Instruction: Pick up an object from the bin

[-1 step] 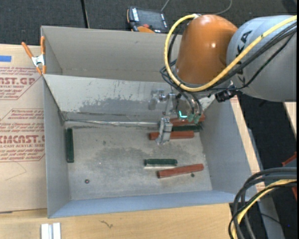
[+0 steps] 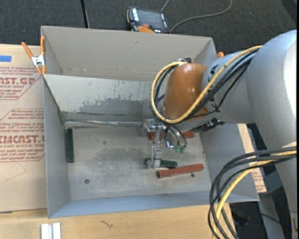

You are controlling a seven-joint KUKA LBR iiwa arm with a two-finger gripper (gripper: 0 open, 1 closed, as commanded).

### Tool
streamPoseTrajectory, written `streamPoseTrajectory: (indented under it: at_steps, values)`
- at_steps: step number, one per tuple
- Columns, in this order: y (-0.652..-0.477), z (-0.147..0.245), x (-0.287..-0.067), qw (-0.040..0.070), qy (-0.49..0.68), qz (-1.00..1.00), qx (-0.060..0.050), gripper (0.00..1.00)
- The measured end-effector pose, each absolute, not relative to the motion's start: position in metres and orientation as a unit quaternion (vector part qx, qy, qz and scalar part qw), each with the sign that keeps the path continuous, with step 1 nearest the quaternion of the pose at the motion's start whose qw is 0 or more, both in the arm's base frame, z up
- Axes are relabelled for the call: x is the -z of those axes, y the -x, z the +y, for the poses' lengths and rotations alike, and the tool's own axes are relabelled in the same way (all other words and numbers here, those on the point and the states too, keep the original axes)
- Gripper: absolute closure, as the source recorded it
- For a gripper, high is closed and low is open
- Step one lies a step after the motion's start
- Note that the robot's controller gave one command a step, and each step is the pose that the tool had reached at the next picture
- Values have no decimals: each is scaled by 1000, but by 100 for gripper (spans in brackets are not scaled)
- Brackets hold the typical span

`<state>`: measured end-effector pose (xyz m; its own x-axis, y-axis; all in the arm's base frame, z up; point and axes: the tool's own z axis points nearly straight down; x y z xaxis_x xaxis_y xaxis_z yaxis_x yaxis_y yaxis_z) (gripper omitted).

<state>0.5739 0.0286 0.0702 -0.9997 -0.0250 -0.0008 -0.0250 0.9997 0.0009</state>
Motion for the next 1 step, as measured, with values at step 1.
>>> streamPoseTrajectory:
  at_steps: [1]
  values:
    - [-525,-6,-71,-1,-44,999,0,0]
